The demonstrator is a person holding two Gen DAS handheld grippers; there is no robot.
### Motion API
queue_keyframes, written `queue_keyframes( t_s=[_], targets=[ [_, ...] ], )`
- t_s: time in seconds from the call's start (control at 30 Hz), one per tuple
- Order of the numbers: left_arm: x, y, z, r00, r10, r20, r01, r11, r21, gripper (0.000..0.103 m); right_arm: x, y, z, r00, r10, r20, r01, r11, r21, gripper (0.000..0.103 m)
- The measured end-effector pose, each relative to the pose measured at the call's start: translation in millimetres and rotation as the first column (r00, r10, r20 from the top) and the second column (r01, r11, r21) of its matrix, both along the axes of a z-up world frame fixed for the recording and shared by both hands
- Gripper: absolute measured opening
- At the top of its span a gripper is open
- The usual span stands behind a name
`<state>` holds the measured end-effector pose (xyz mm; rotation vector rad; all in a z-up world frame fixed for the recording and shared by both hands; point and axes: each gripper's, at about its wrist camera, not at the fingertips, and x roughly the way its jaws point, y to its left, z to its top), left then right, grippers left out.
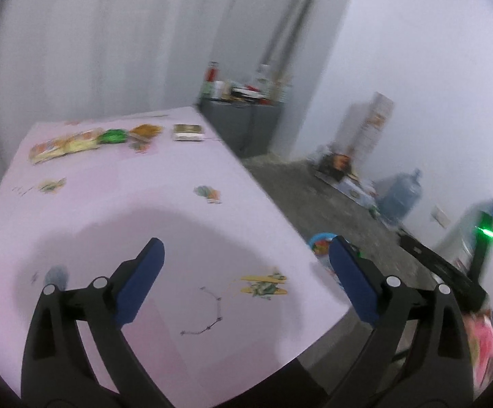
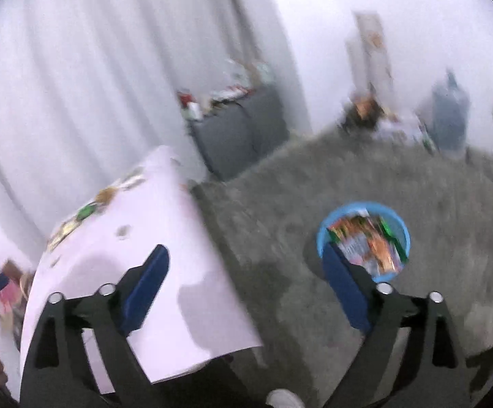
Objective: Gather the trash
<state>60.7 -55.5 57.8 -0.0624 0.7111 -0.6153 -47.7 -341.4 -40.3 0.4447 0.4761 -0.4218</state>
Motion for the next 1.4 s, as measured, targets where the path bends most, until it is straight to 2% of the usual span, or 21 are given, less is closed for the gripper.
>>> queue_keyframes(
  t_s=[0.1, 0.23, 0.33, 0.4, 0.5, 0.63, 0.73, 0.93, 1.1, 1.4],
  targets=[
    [-11.3, 11.0, -1.1, 0.992, 0.128, -0.008, -0.128, 0.991, 0.039, 0.094, 2.6, 47.1, 5.4, 0.996, 0.084, -0.024, -0.083, 0.996, 0.033, 0.097],
    [-30.7, 18.8, -10.9, 0.969, 0.246, 0.028, -0.247, 0.960, 0.133, 0.094, 0.2, 85.0, 0.4, 0.986, 0.134, -0.096, -0.138, 0.990, -0.041, 0.097],
    [-42.1, 23.1, -18.4, 0.957, 0.288, 0.021, -0.288, 0.943, 0.169, 0.094, -2.0, 105.1, -1.9, 0.979, 0.134, -0.152, -0.150, 0.984, -0.096, 0.097],
    [-46.0, 24.9, -21.3, 0.953, 0.303, 0.014, -0.300, 0.935, 0.189, 0.094, -1.1, 109.8, -6.2, 0.973, 0.145, -0.179, -0.163, 0.982, -0.092, 0.097],
    [-53.5, 25.3, -25.5, 0.938, 0.346, 0.033, -0.343, 0.908, 0.239, 0.094, 1.7, 111.9, -12.7, 0.963, 0.168, -0.213, -0.195, 0.974, -0.112, 0.097],
    [-58.0, 24.8, -31.5, 0.941, 0.339, 0.011, -0.326, 0.897, 0.299, 0.094, 6.3, 118.4, -18.2, 0.924, 0.251, -0.289, -0.301, 0.943, -0.141, 0.097],
    [-60.6, 23.3, -36.6, 0.934, 0.357, -0.002, -0.338, 0.887, 0.314, 0.094, 6.9, 117.5, -22.7, 0.905, 0.248, -0.346, -0.314, 0.937, -0.150, 0.097],
    [-70.0, 12.5, -47.2, 0.939, 0.342, -0.040, -0.311, 0.892, 0.329, 0.094, -4.1, 103.0, -26.0, 0.901, 0.213, -0.378, -0.290, 0.944, -0.159, 0.097],
    [-77.7, -3.4, -46.9, 0.949, 0.314, -0.012, -0.289, 0.888, 0.357, 0.094, -6.9, 97.2, -25.9, 0.903, 0.208, -0.376, -0.282, 0.947, -0.153, 0.097],
    [-71.6, -1.8, -43.5, 0.932, 0.361, -0.024, -0.332, 0.880, 0.339, 0.094, -6.4, 94.2, -25.9, 0.903, 0.200, -0.381, -0.273, 0.951, -0.147, 0.097]
  ],
)
